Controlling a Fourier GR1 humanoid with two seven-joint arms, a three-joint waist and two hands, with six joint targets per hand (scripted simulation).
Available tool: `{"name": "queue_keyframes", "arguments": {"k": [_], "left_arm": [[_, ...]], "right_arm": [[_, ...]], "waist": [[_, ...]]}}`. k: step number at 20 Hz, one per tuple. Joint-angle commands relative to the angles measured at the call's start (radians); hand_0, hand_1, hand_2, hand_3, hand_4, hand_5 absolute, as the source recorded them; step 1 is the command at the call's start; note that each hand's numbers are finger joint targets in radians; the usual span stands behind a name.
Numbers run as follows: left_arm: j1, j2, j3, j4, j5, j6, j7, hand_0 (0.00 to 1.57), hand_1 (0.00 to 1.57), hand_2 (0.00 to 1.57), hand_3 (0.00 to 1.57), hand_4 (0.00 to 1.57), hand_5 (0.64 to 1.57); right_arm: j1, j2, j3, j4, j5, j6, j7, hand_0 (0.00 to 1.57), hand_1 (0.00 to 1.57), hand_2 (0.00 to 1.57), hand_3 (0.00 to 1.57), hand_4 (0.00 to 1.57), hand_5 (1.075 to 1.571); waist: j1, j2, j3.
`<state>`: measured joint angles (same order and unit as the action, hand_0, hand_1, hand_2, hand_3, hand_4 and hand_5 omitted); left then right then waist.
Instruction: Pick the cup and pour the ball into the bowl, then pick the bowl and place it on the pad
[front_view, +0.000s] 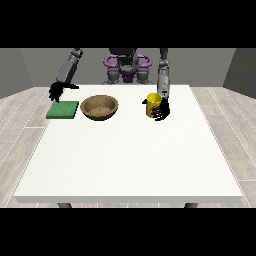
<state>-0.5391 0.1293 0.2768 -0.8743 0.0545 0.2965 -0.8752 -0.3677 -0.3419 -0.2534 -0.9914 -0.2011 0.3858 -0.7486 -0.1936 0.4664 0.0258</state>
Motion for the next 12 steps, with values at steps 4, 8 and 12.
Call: {"name": "queue_keyframes", "arguments": {"k": [4, 8, 12], "left_arm": [[0.002, 0.002, -0.007, 0.011, -0.074, 0.167, 0.07, 1.39, 1.39, 1.57, 1.57, 1.23, 1.532], [0.004, 0.037, -0.119, -0.036, -0.276, 0.357, 0.255, 1.39, 1.39, 1.57, 1.57, 1.25, 1.53], [0.009, 0.04, -0.24, 0.0, -0.459, 0.441, 0.39, 1.4, 1.4, 1.57, 1.57, 1.23, 1.548]], "right_arm": [[-0.022, -0.058, -0.003, 0.021, -0.021, 0.069, 0.024, 0.0, 0.0, 0.23, 0.0, 0.18, 1.552], [-0.055, -0.015, 0.048, 0.092, 0.01, 0.045, 0.088, 0.0, 0.0, 0.21, 0.12, 0.23, 1.553], [-0.107, 0.001, 0.029, 0.148, -0.007, 0.015, 0.128, 0.0, 0.0, 0.38, 0.35, 0.27, 1.552]], "waist": [[-0.064, 0.021, -0.025], [-0.086, -0.123, -0.0218], [-0.052, -0.206, -0.0225]]}}
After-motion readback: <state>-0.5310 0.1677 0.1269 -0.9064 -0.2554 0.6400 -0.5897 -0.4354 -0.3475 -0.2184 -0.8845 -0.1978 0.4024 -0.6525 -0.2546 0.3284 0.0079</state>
